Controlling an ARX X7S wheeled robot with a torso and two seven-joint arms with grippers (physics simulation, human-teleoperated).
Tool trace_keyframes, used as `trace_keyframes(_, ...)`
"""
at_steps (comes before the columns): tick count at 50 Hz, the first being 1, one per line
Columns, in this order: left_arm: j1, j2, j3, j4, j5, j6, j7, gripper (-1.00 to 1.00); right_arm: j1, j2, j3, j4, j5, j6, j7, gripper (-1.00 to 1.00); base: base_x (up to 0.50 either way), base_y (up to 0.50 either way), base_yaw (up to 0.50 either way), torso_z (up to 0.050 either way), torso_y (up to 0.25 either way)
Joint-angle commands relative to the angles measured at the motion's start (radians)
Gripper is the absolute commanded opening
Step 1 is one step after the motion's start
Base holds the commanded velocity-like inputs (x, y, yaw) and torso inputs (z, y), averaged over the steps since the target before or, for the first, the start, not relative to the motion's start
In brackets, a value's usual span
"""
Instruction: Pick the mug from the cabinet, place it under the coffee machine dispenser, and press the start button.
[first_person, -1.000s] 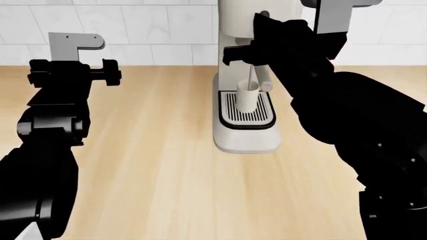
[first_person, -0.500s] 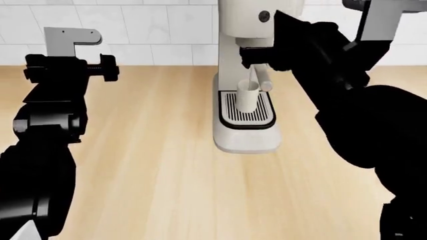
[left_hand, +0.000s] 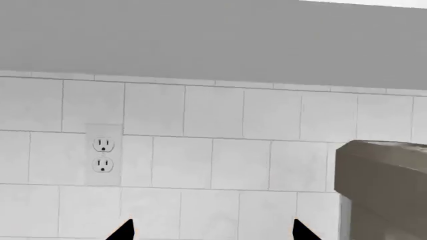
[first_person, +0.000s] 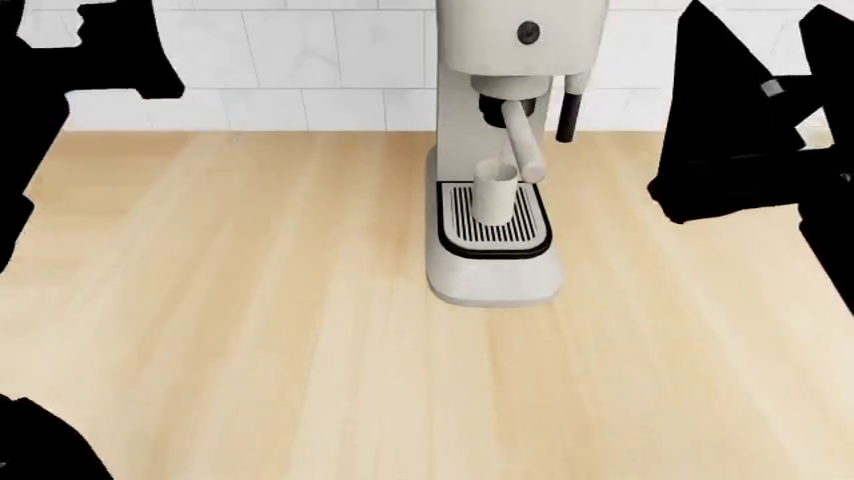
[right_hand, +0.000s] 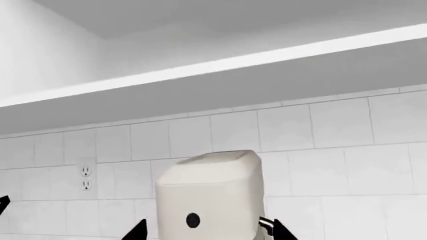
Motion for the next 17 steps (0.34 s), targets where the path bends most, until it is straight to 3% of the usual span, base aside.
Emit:
trace_keyframes(1, 0.039, -0.116, -0.32, 0.421, -0.942, -0.31, -0.558, 1.0, -0.094, 0.046, 0.088, -0.083, 0.052, 0.0, 0.019, 1.0, 0.0, 0.0, 0.0, 0.0, 0.0)
trace_keyframes(2, 0.045, -0.125, -0.315, 0.419, -1.092, -0.296, -0.597, 1.0, -0.104, 0.043, 0.092, -0.084, 0.047, 0.002, 0.012, 1.0, 0.0, 0.0, 0.0, 0.0, 0.0)
trace_keyframes(5, 0.073, -0.138, -0.3, 0.424, -1.187, -0.262, -0.657, 1.0, -0.131, 0.036, 0.105, -0.084, 0.03, 0.005, -0.008, 1.0, 0.0, 0.0, 0.0, 0.0, 0.0)
trace_keyframes(17, 0.118, -0.162, -0.256, 0.442, -1.284, -0.196, -0.725, 1.0, -0.159, 0.033, 0.131, -0.084, 0.019, -0.001, -0.03, 1.0, 0.0, 0.0, 0.0, 0.0, 0.0)
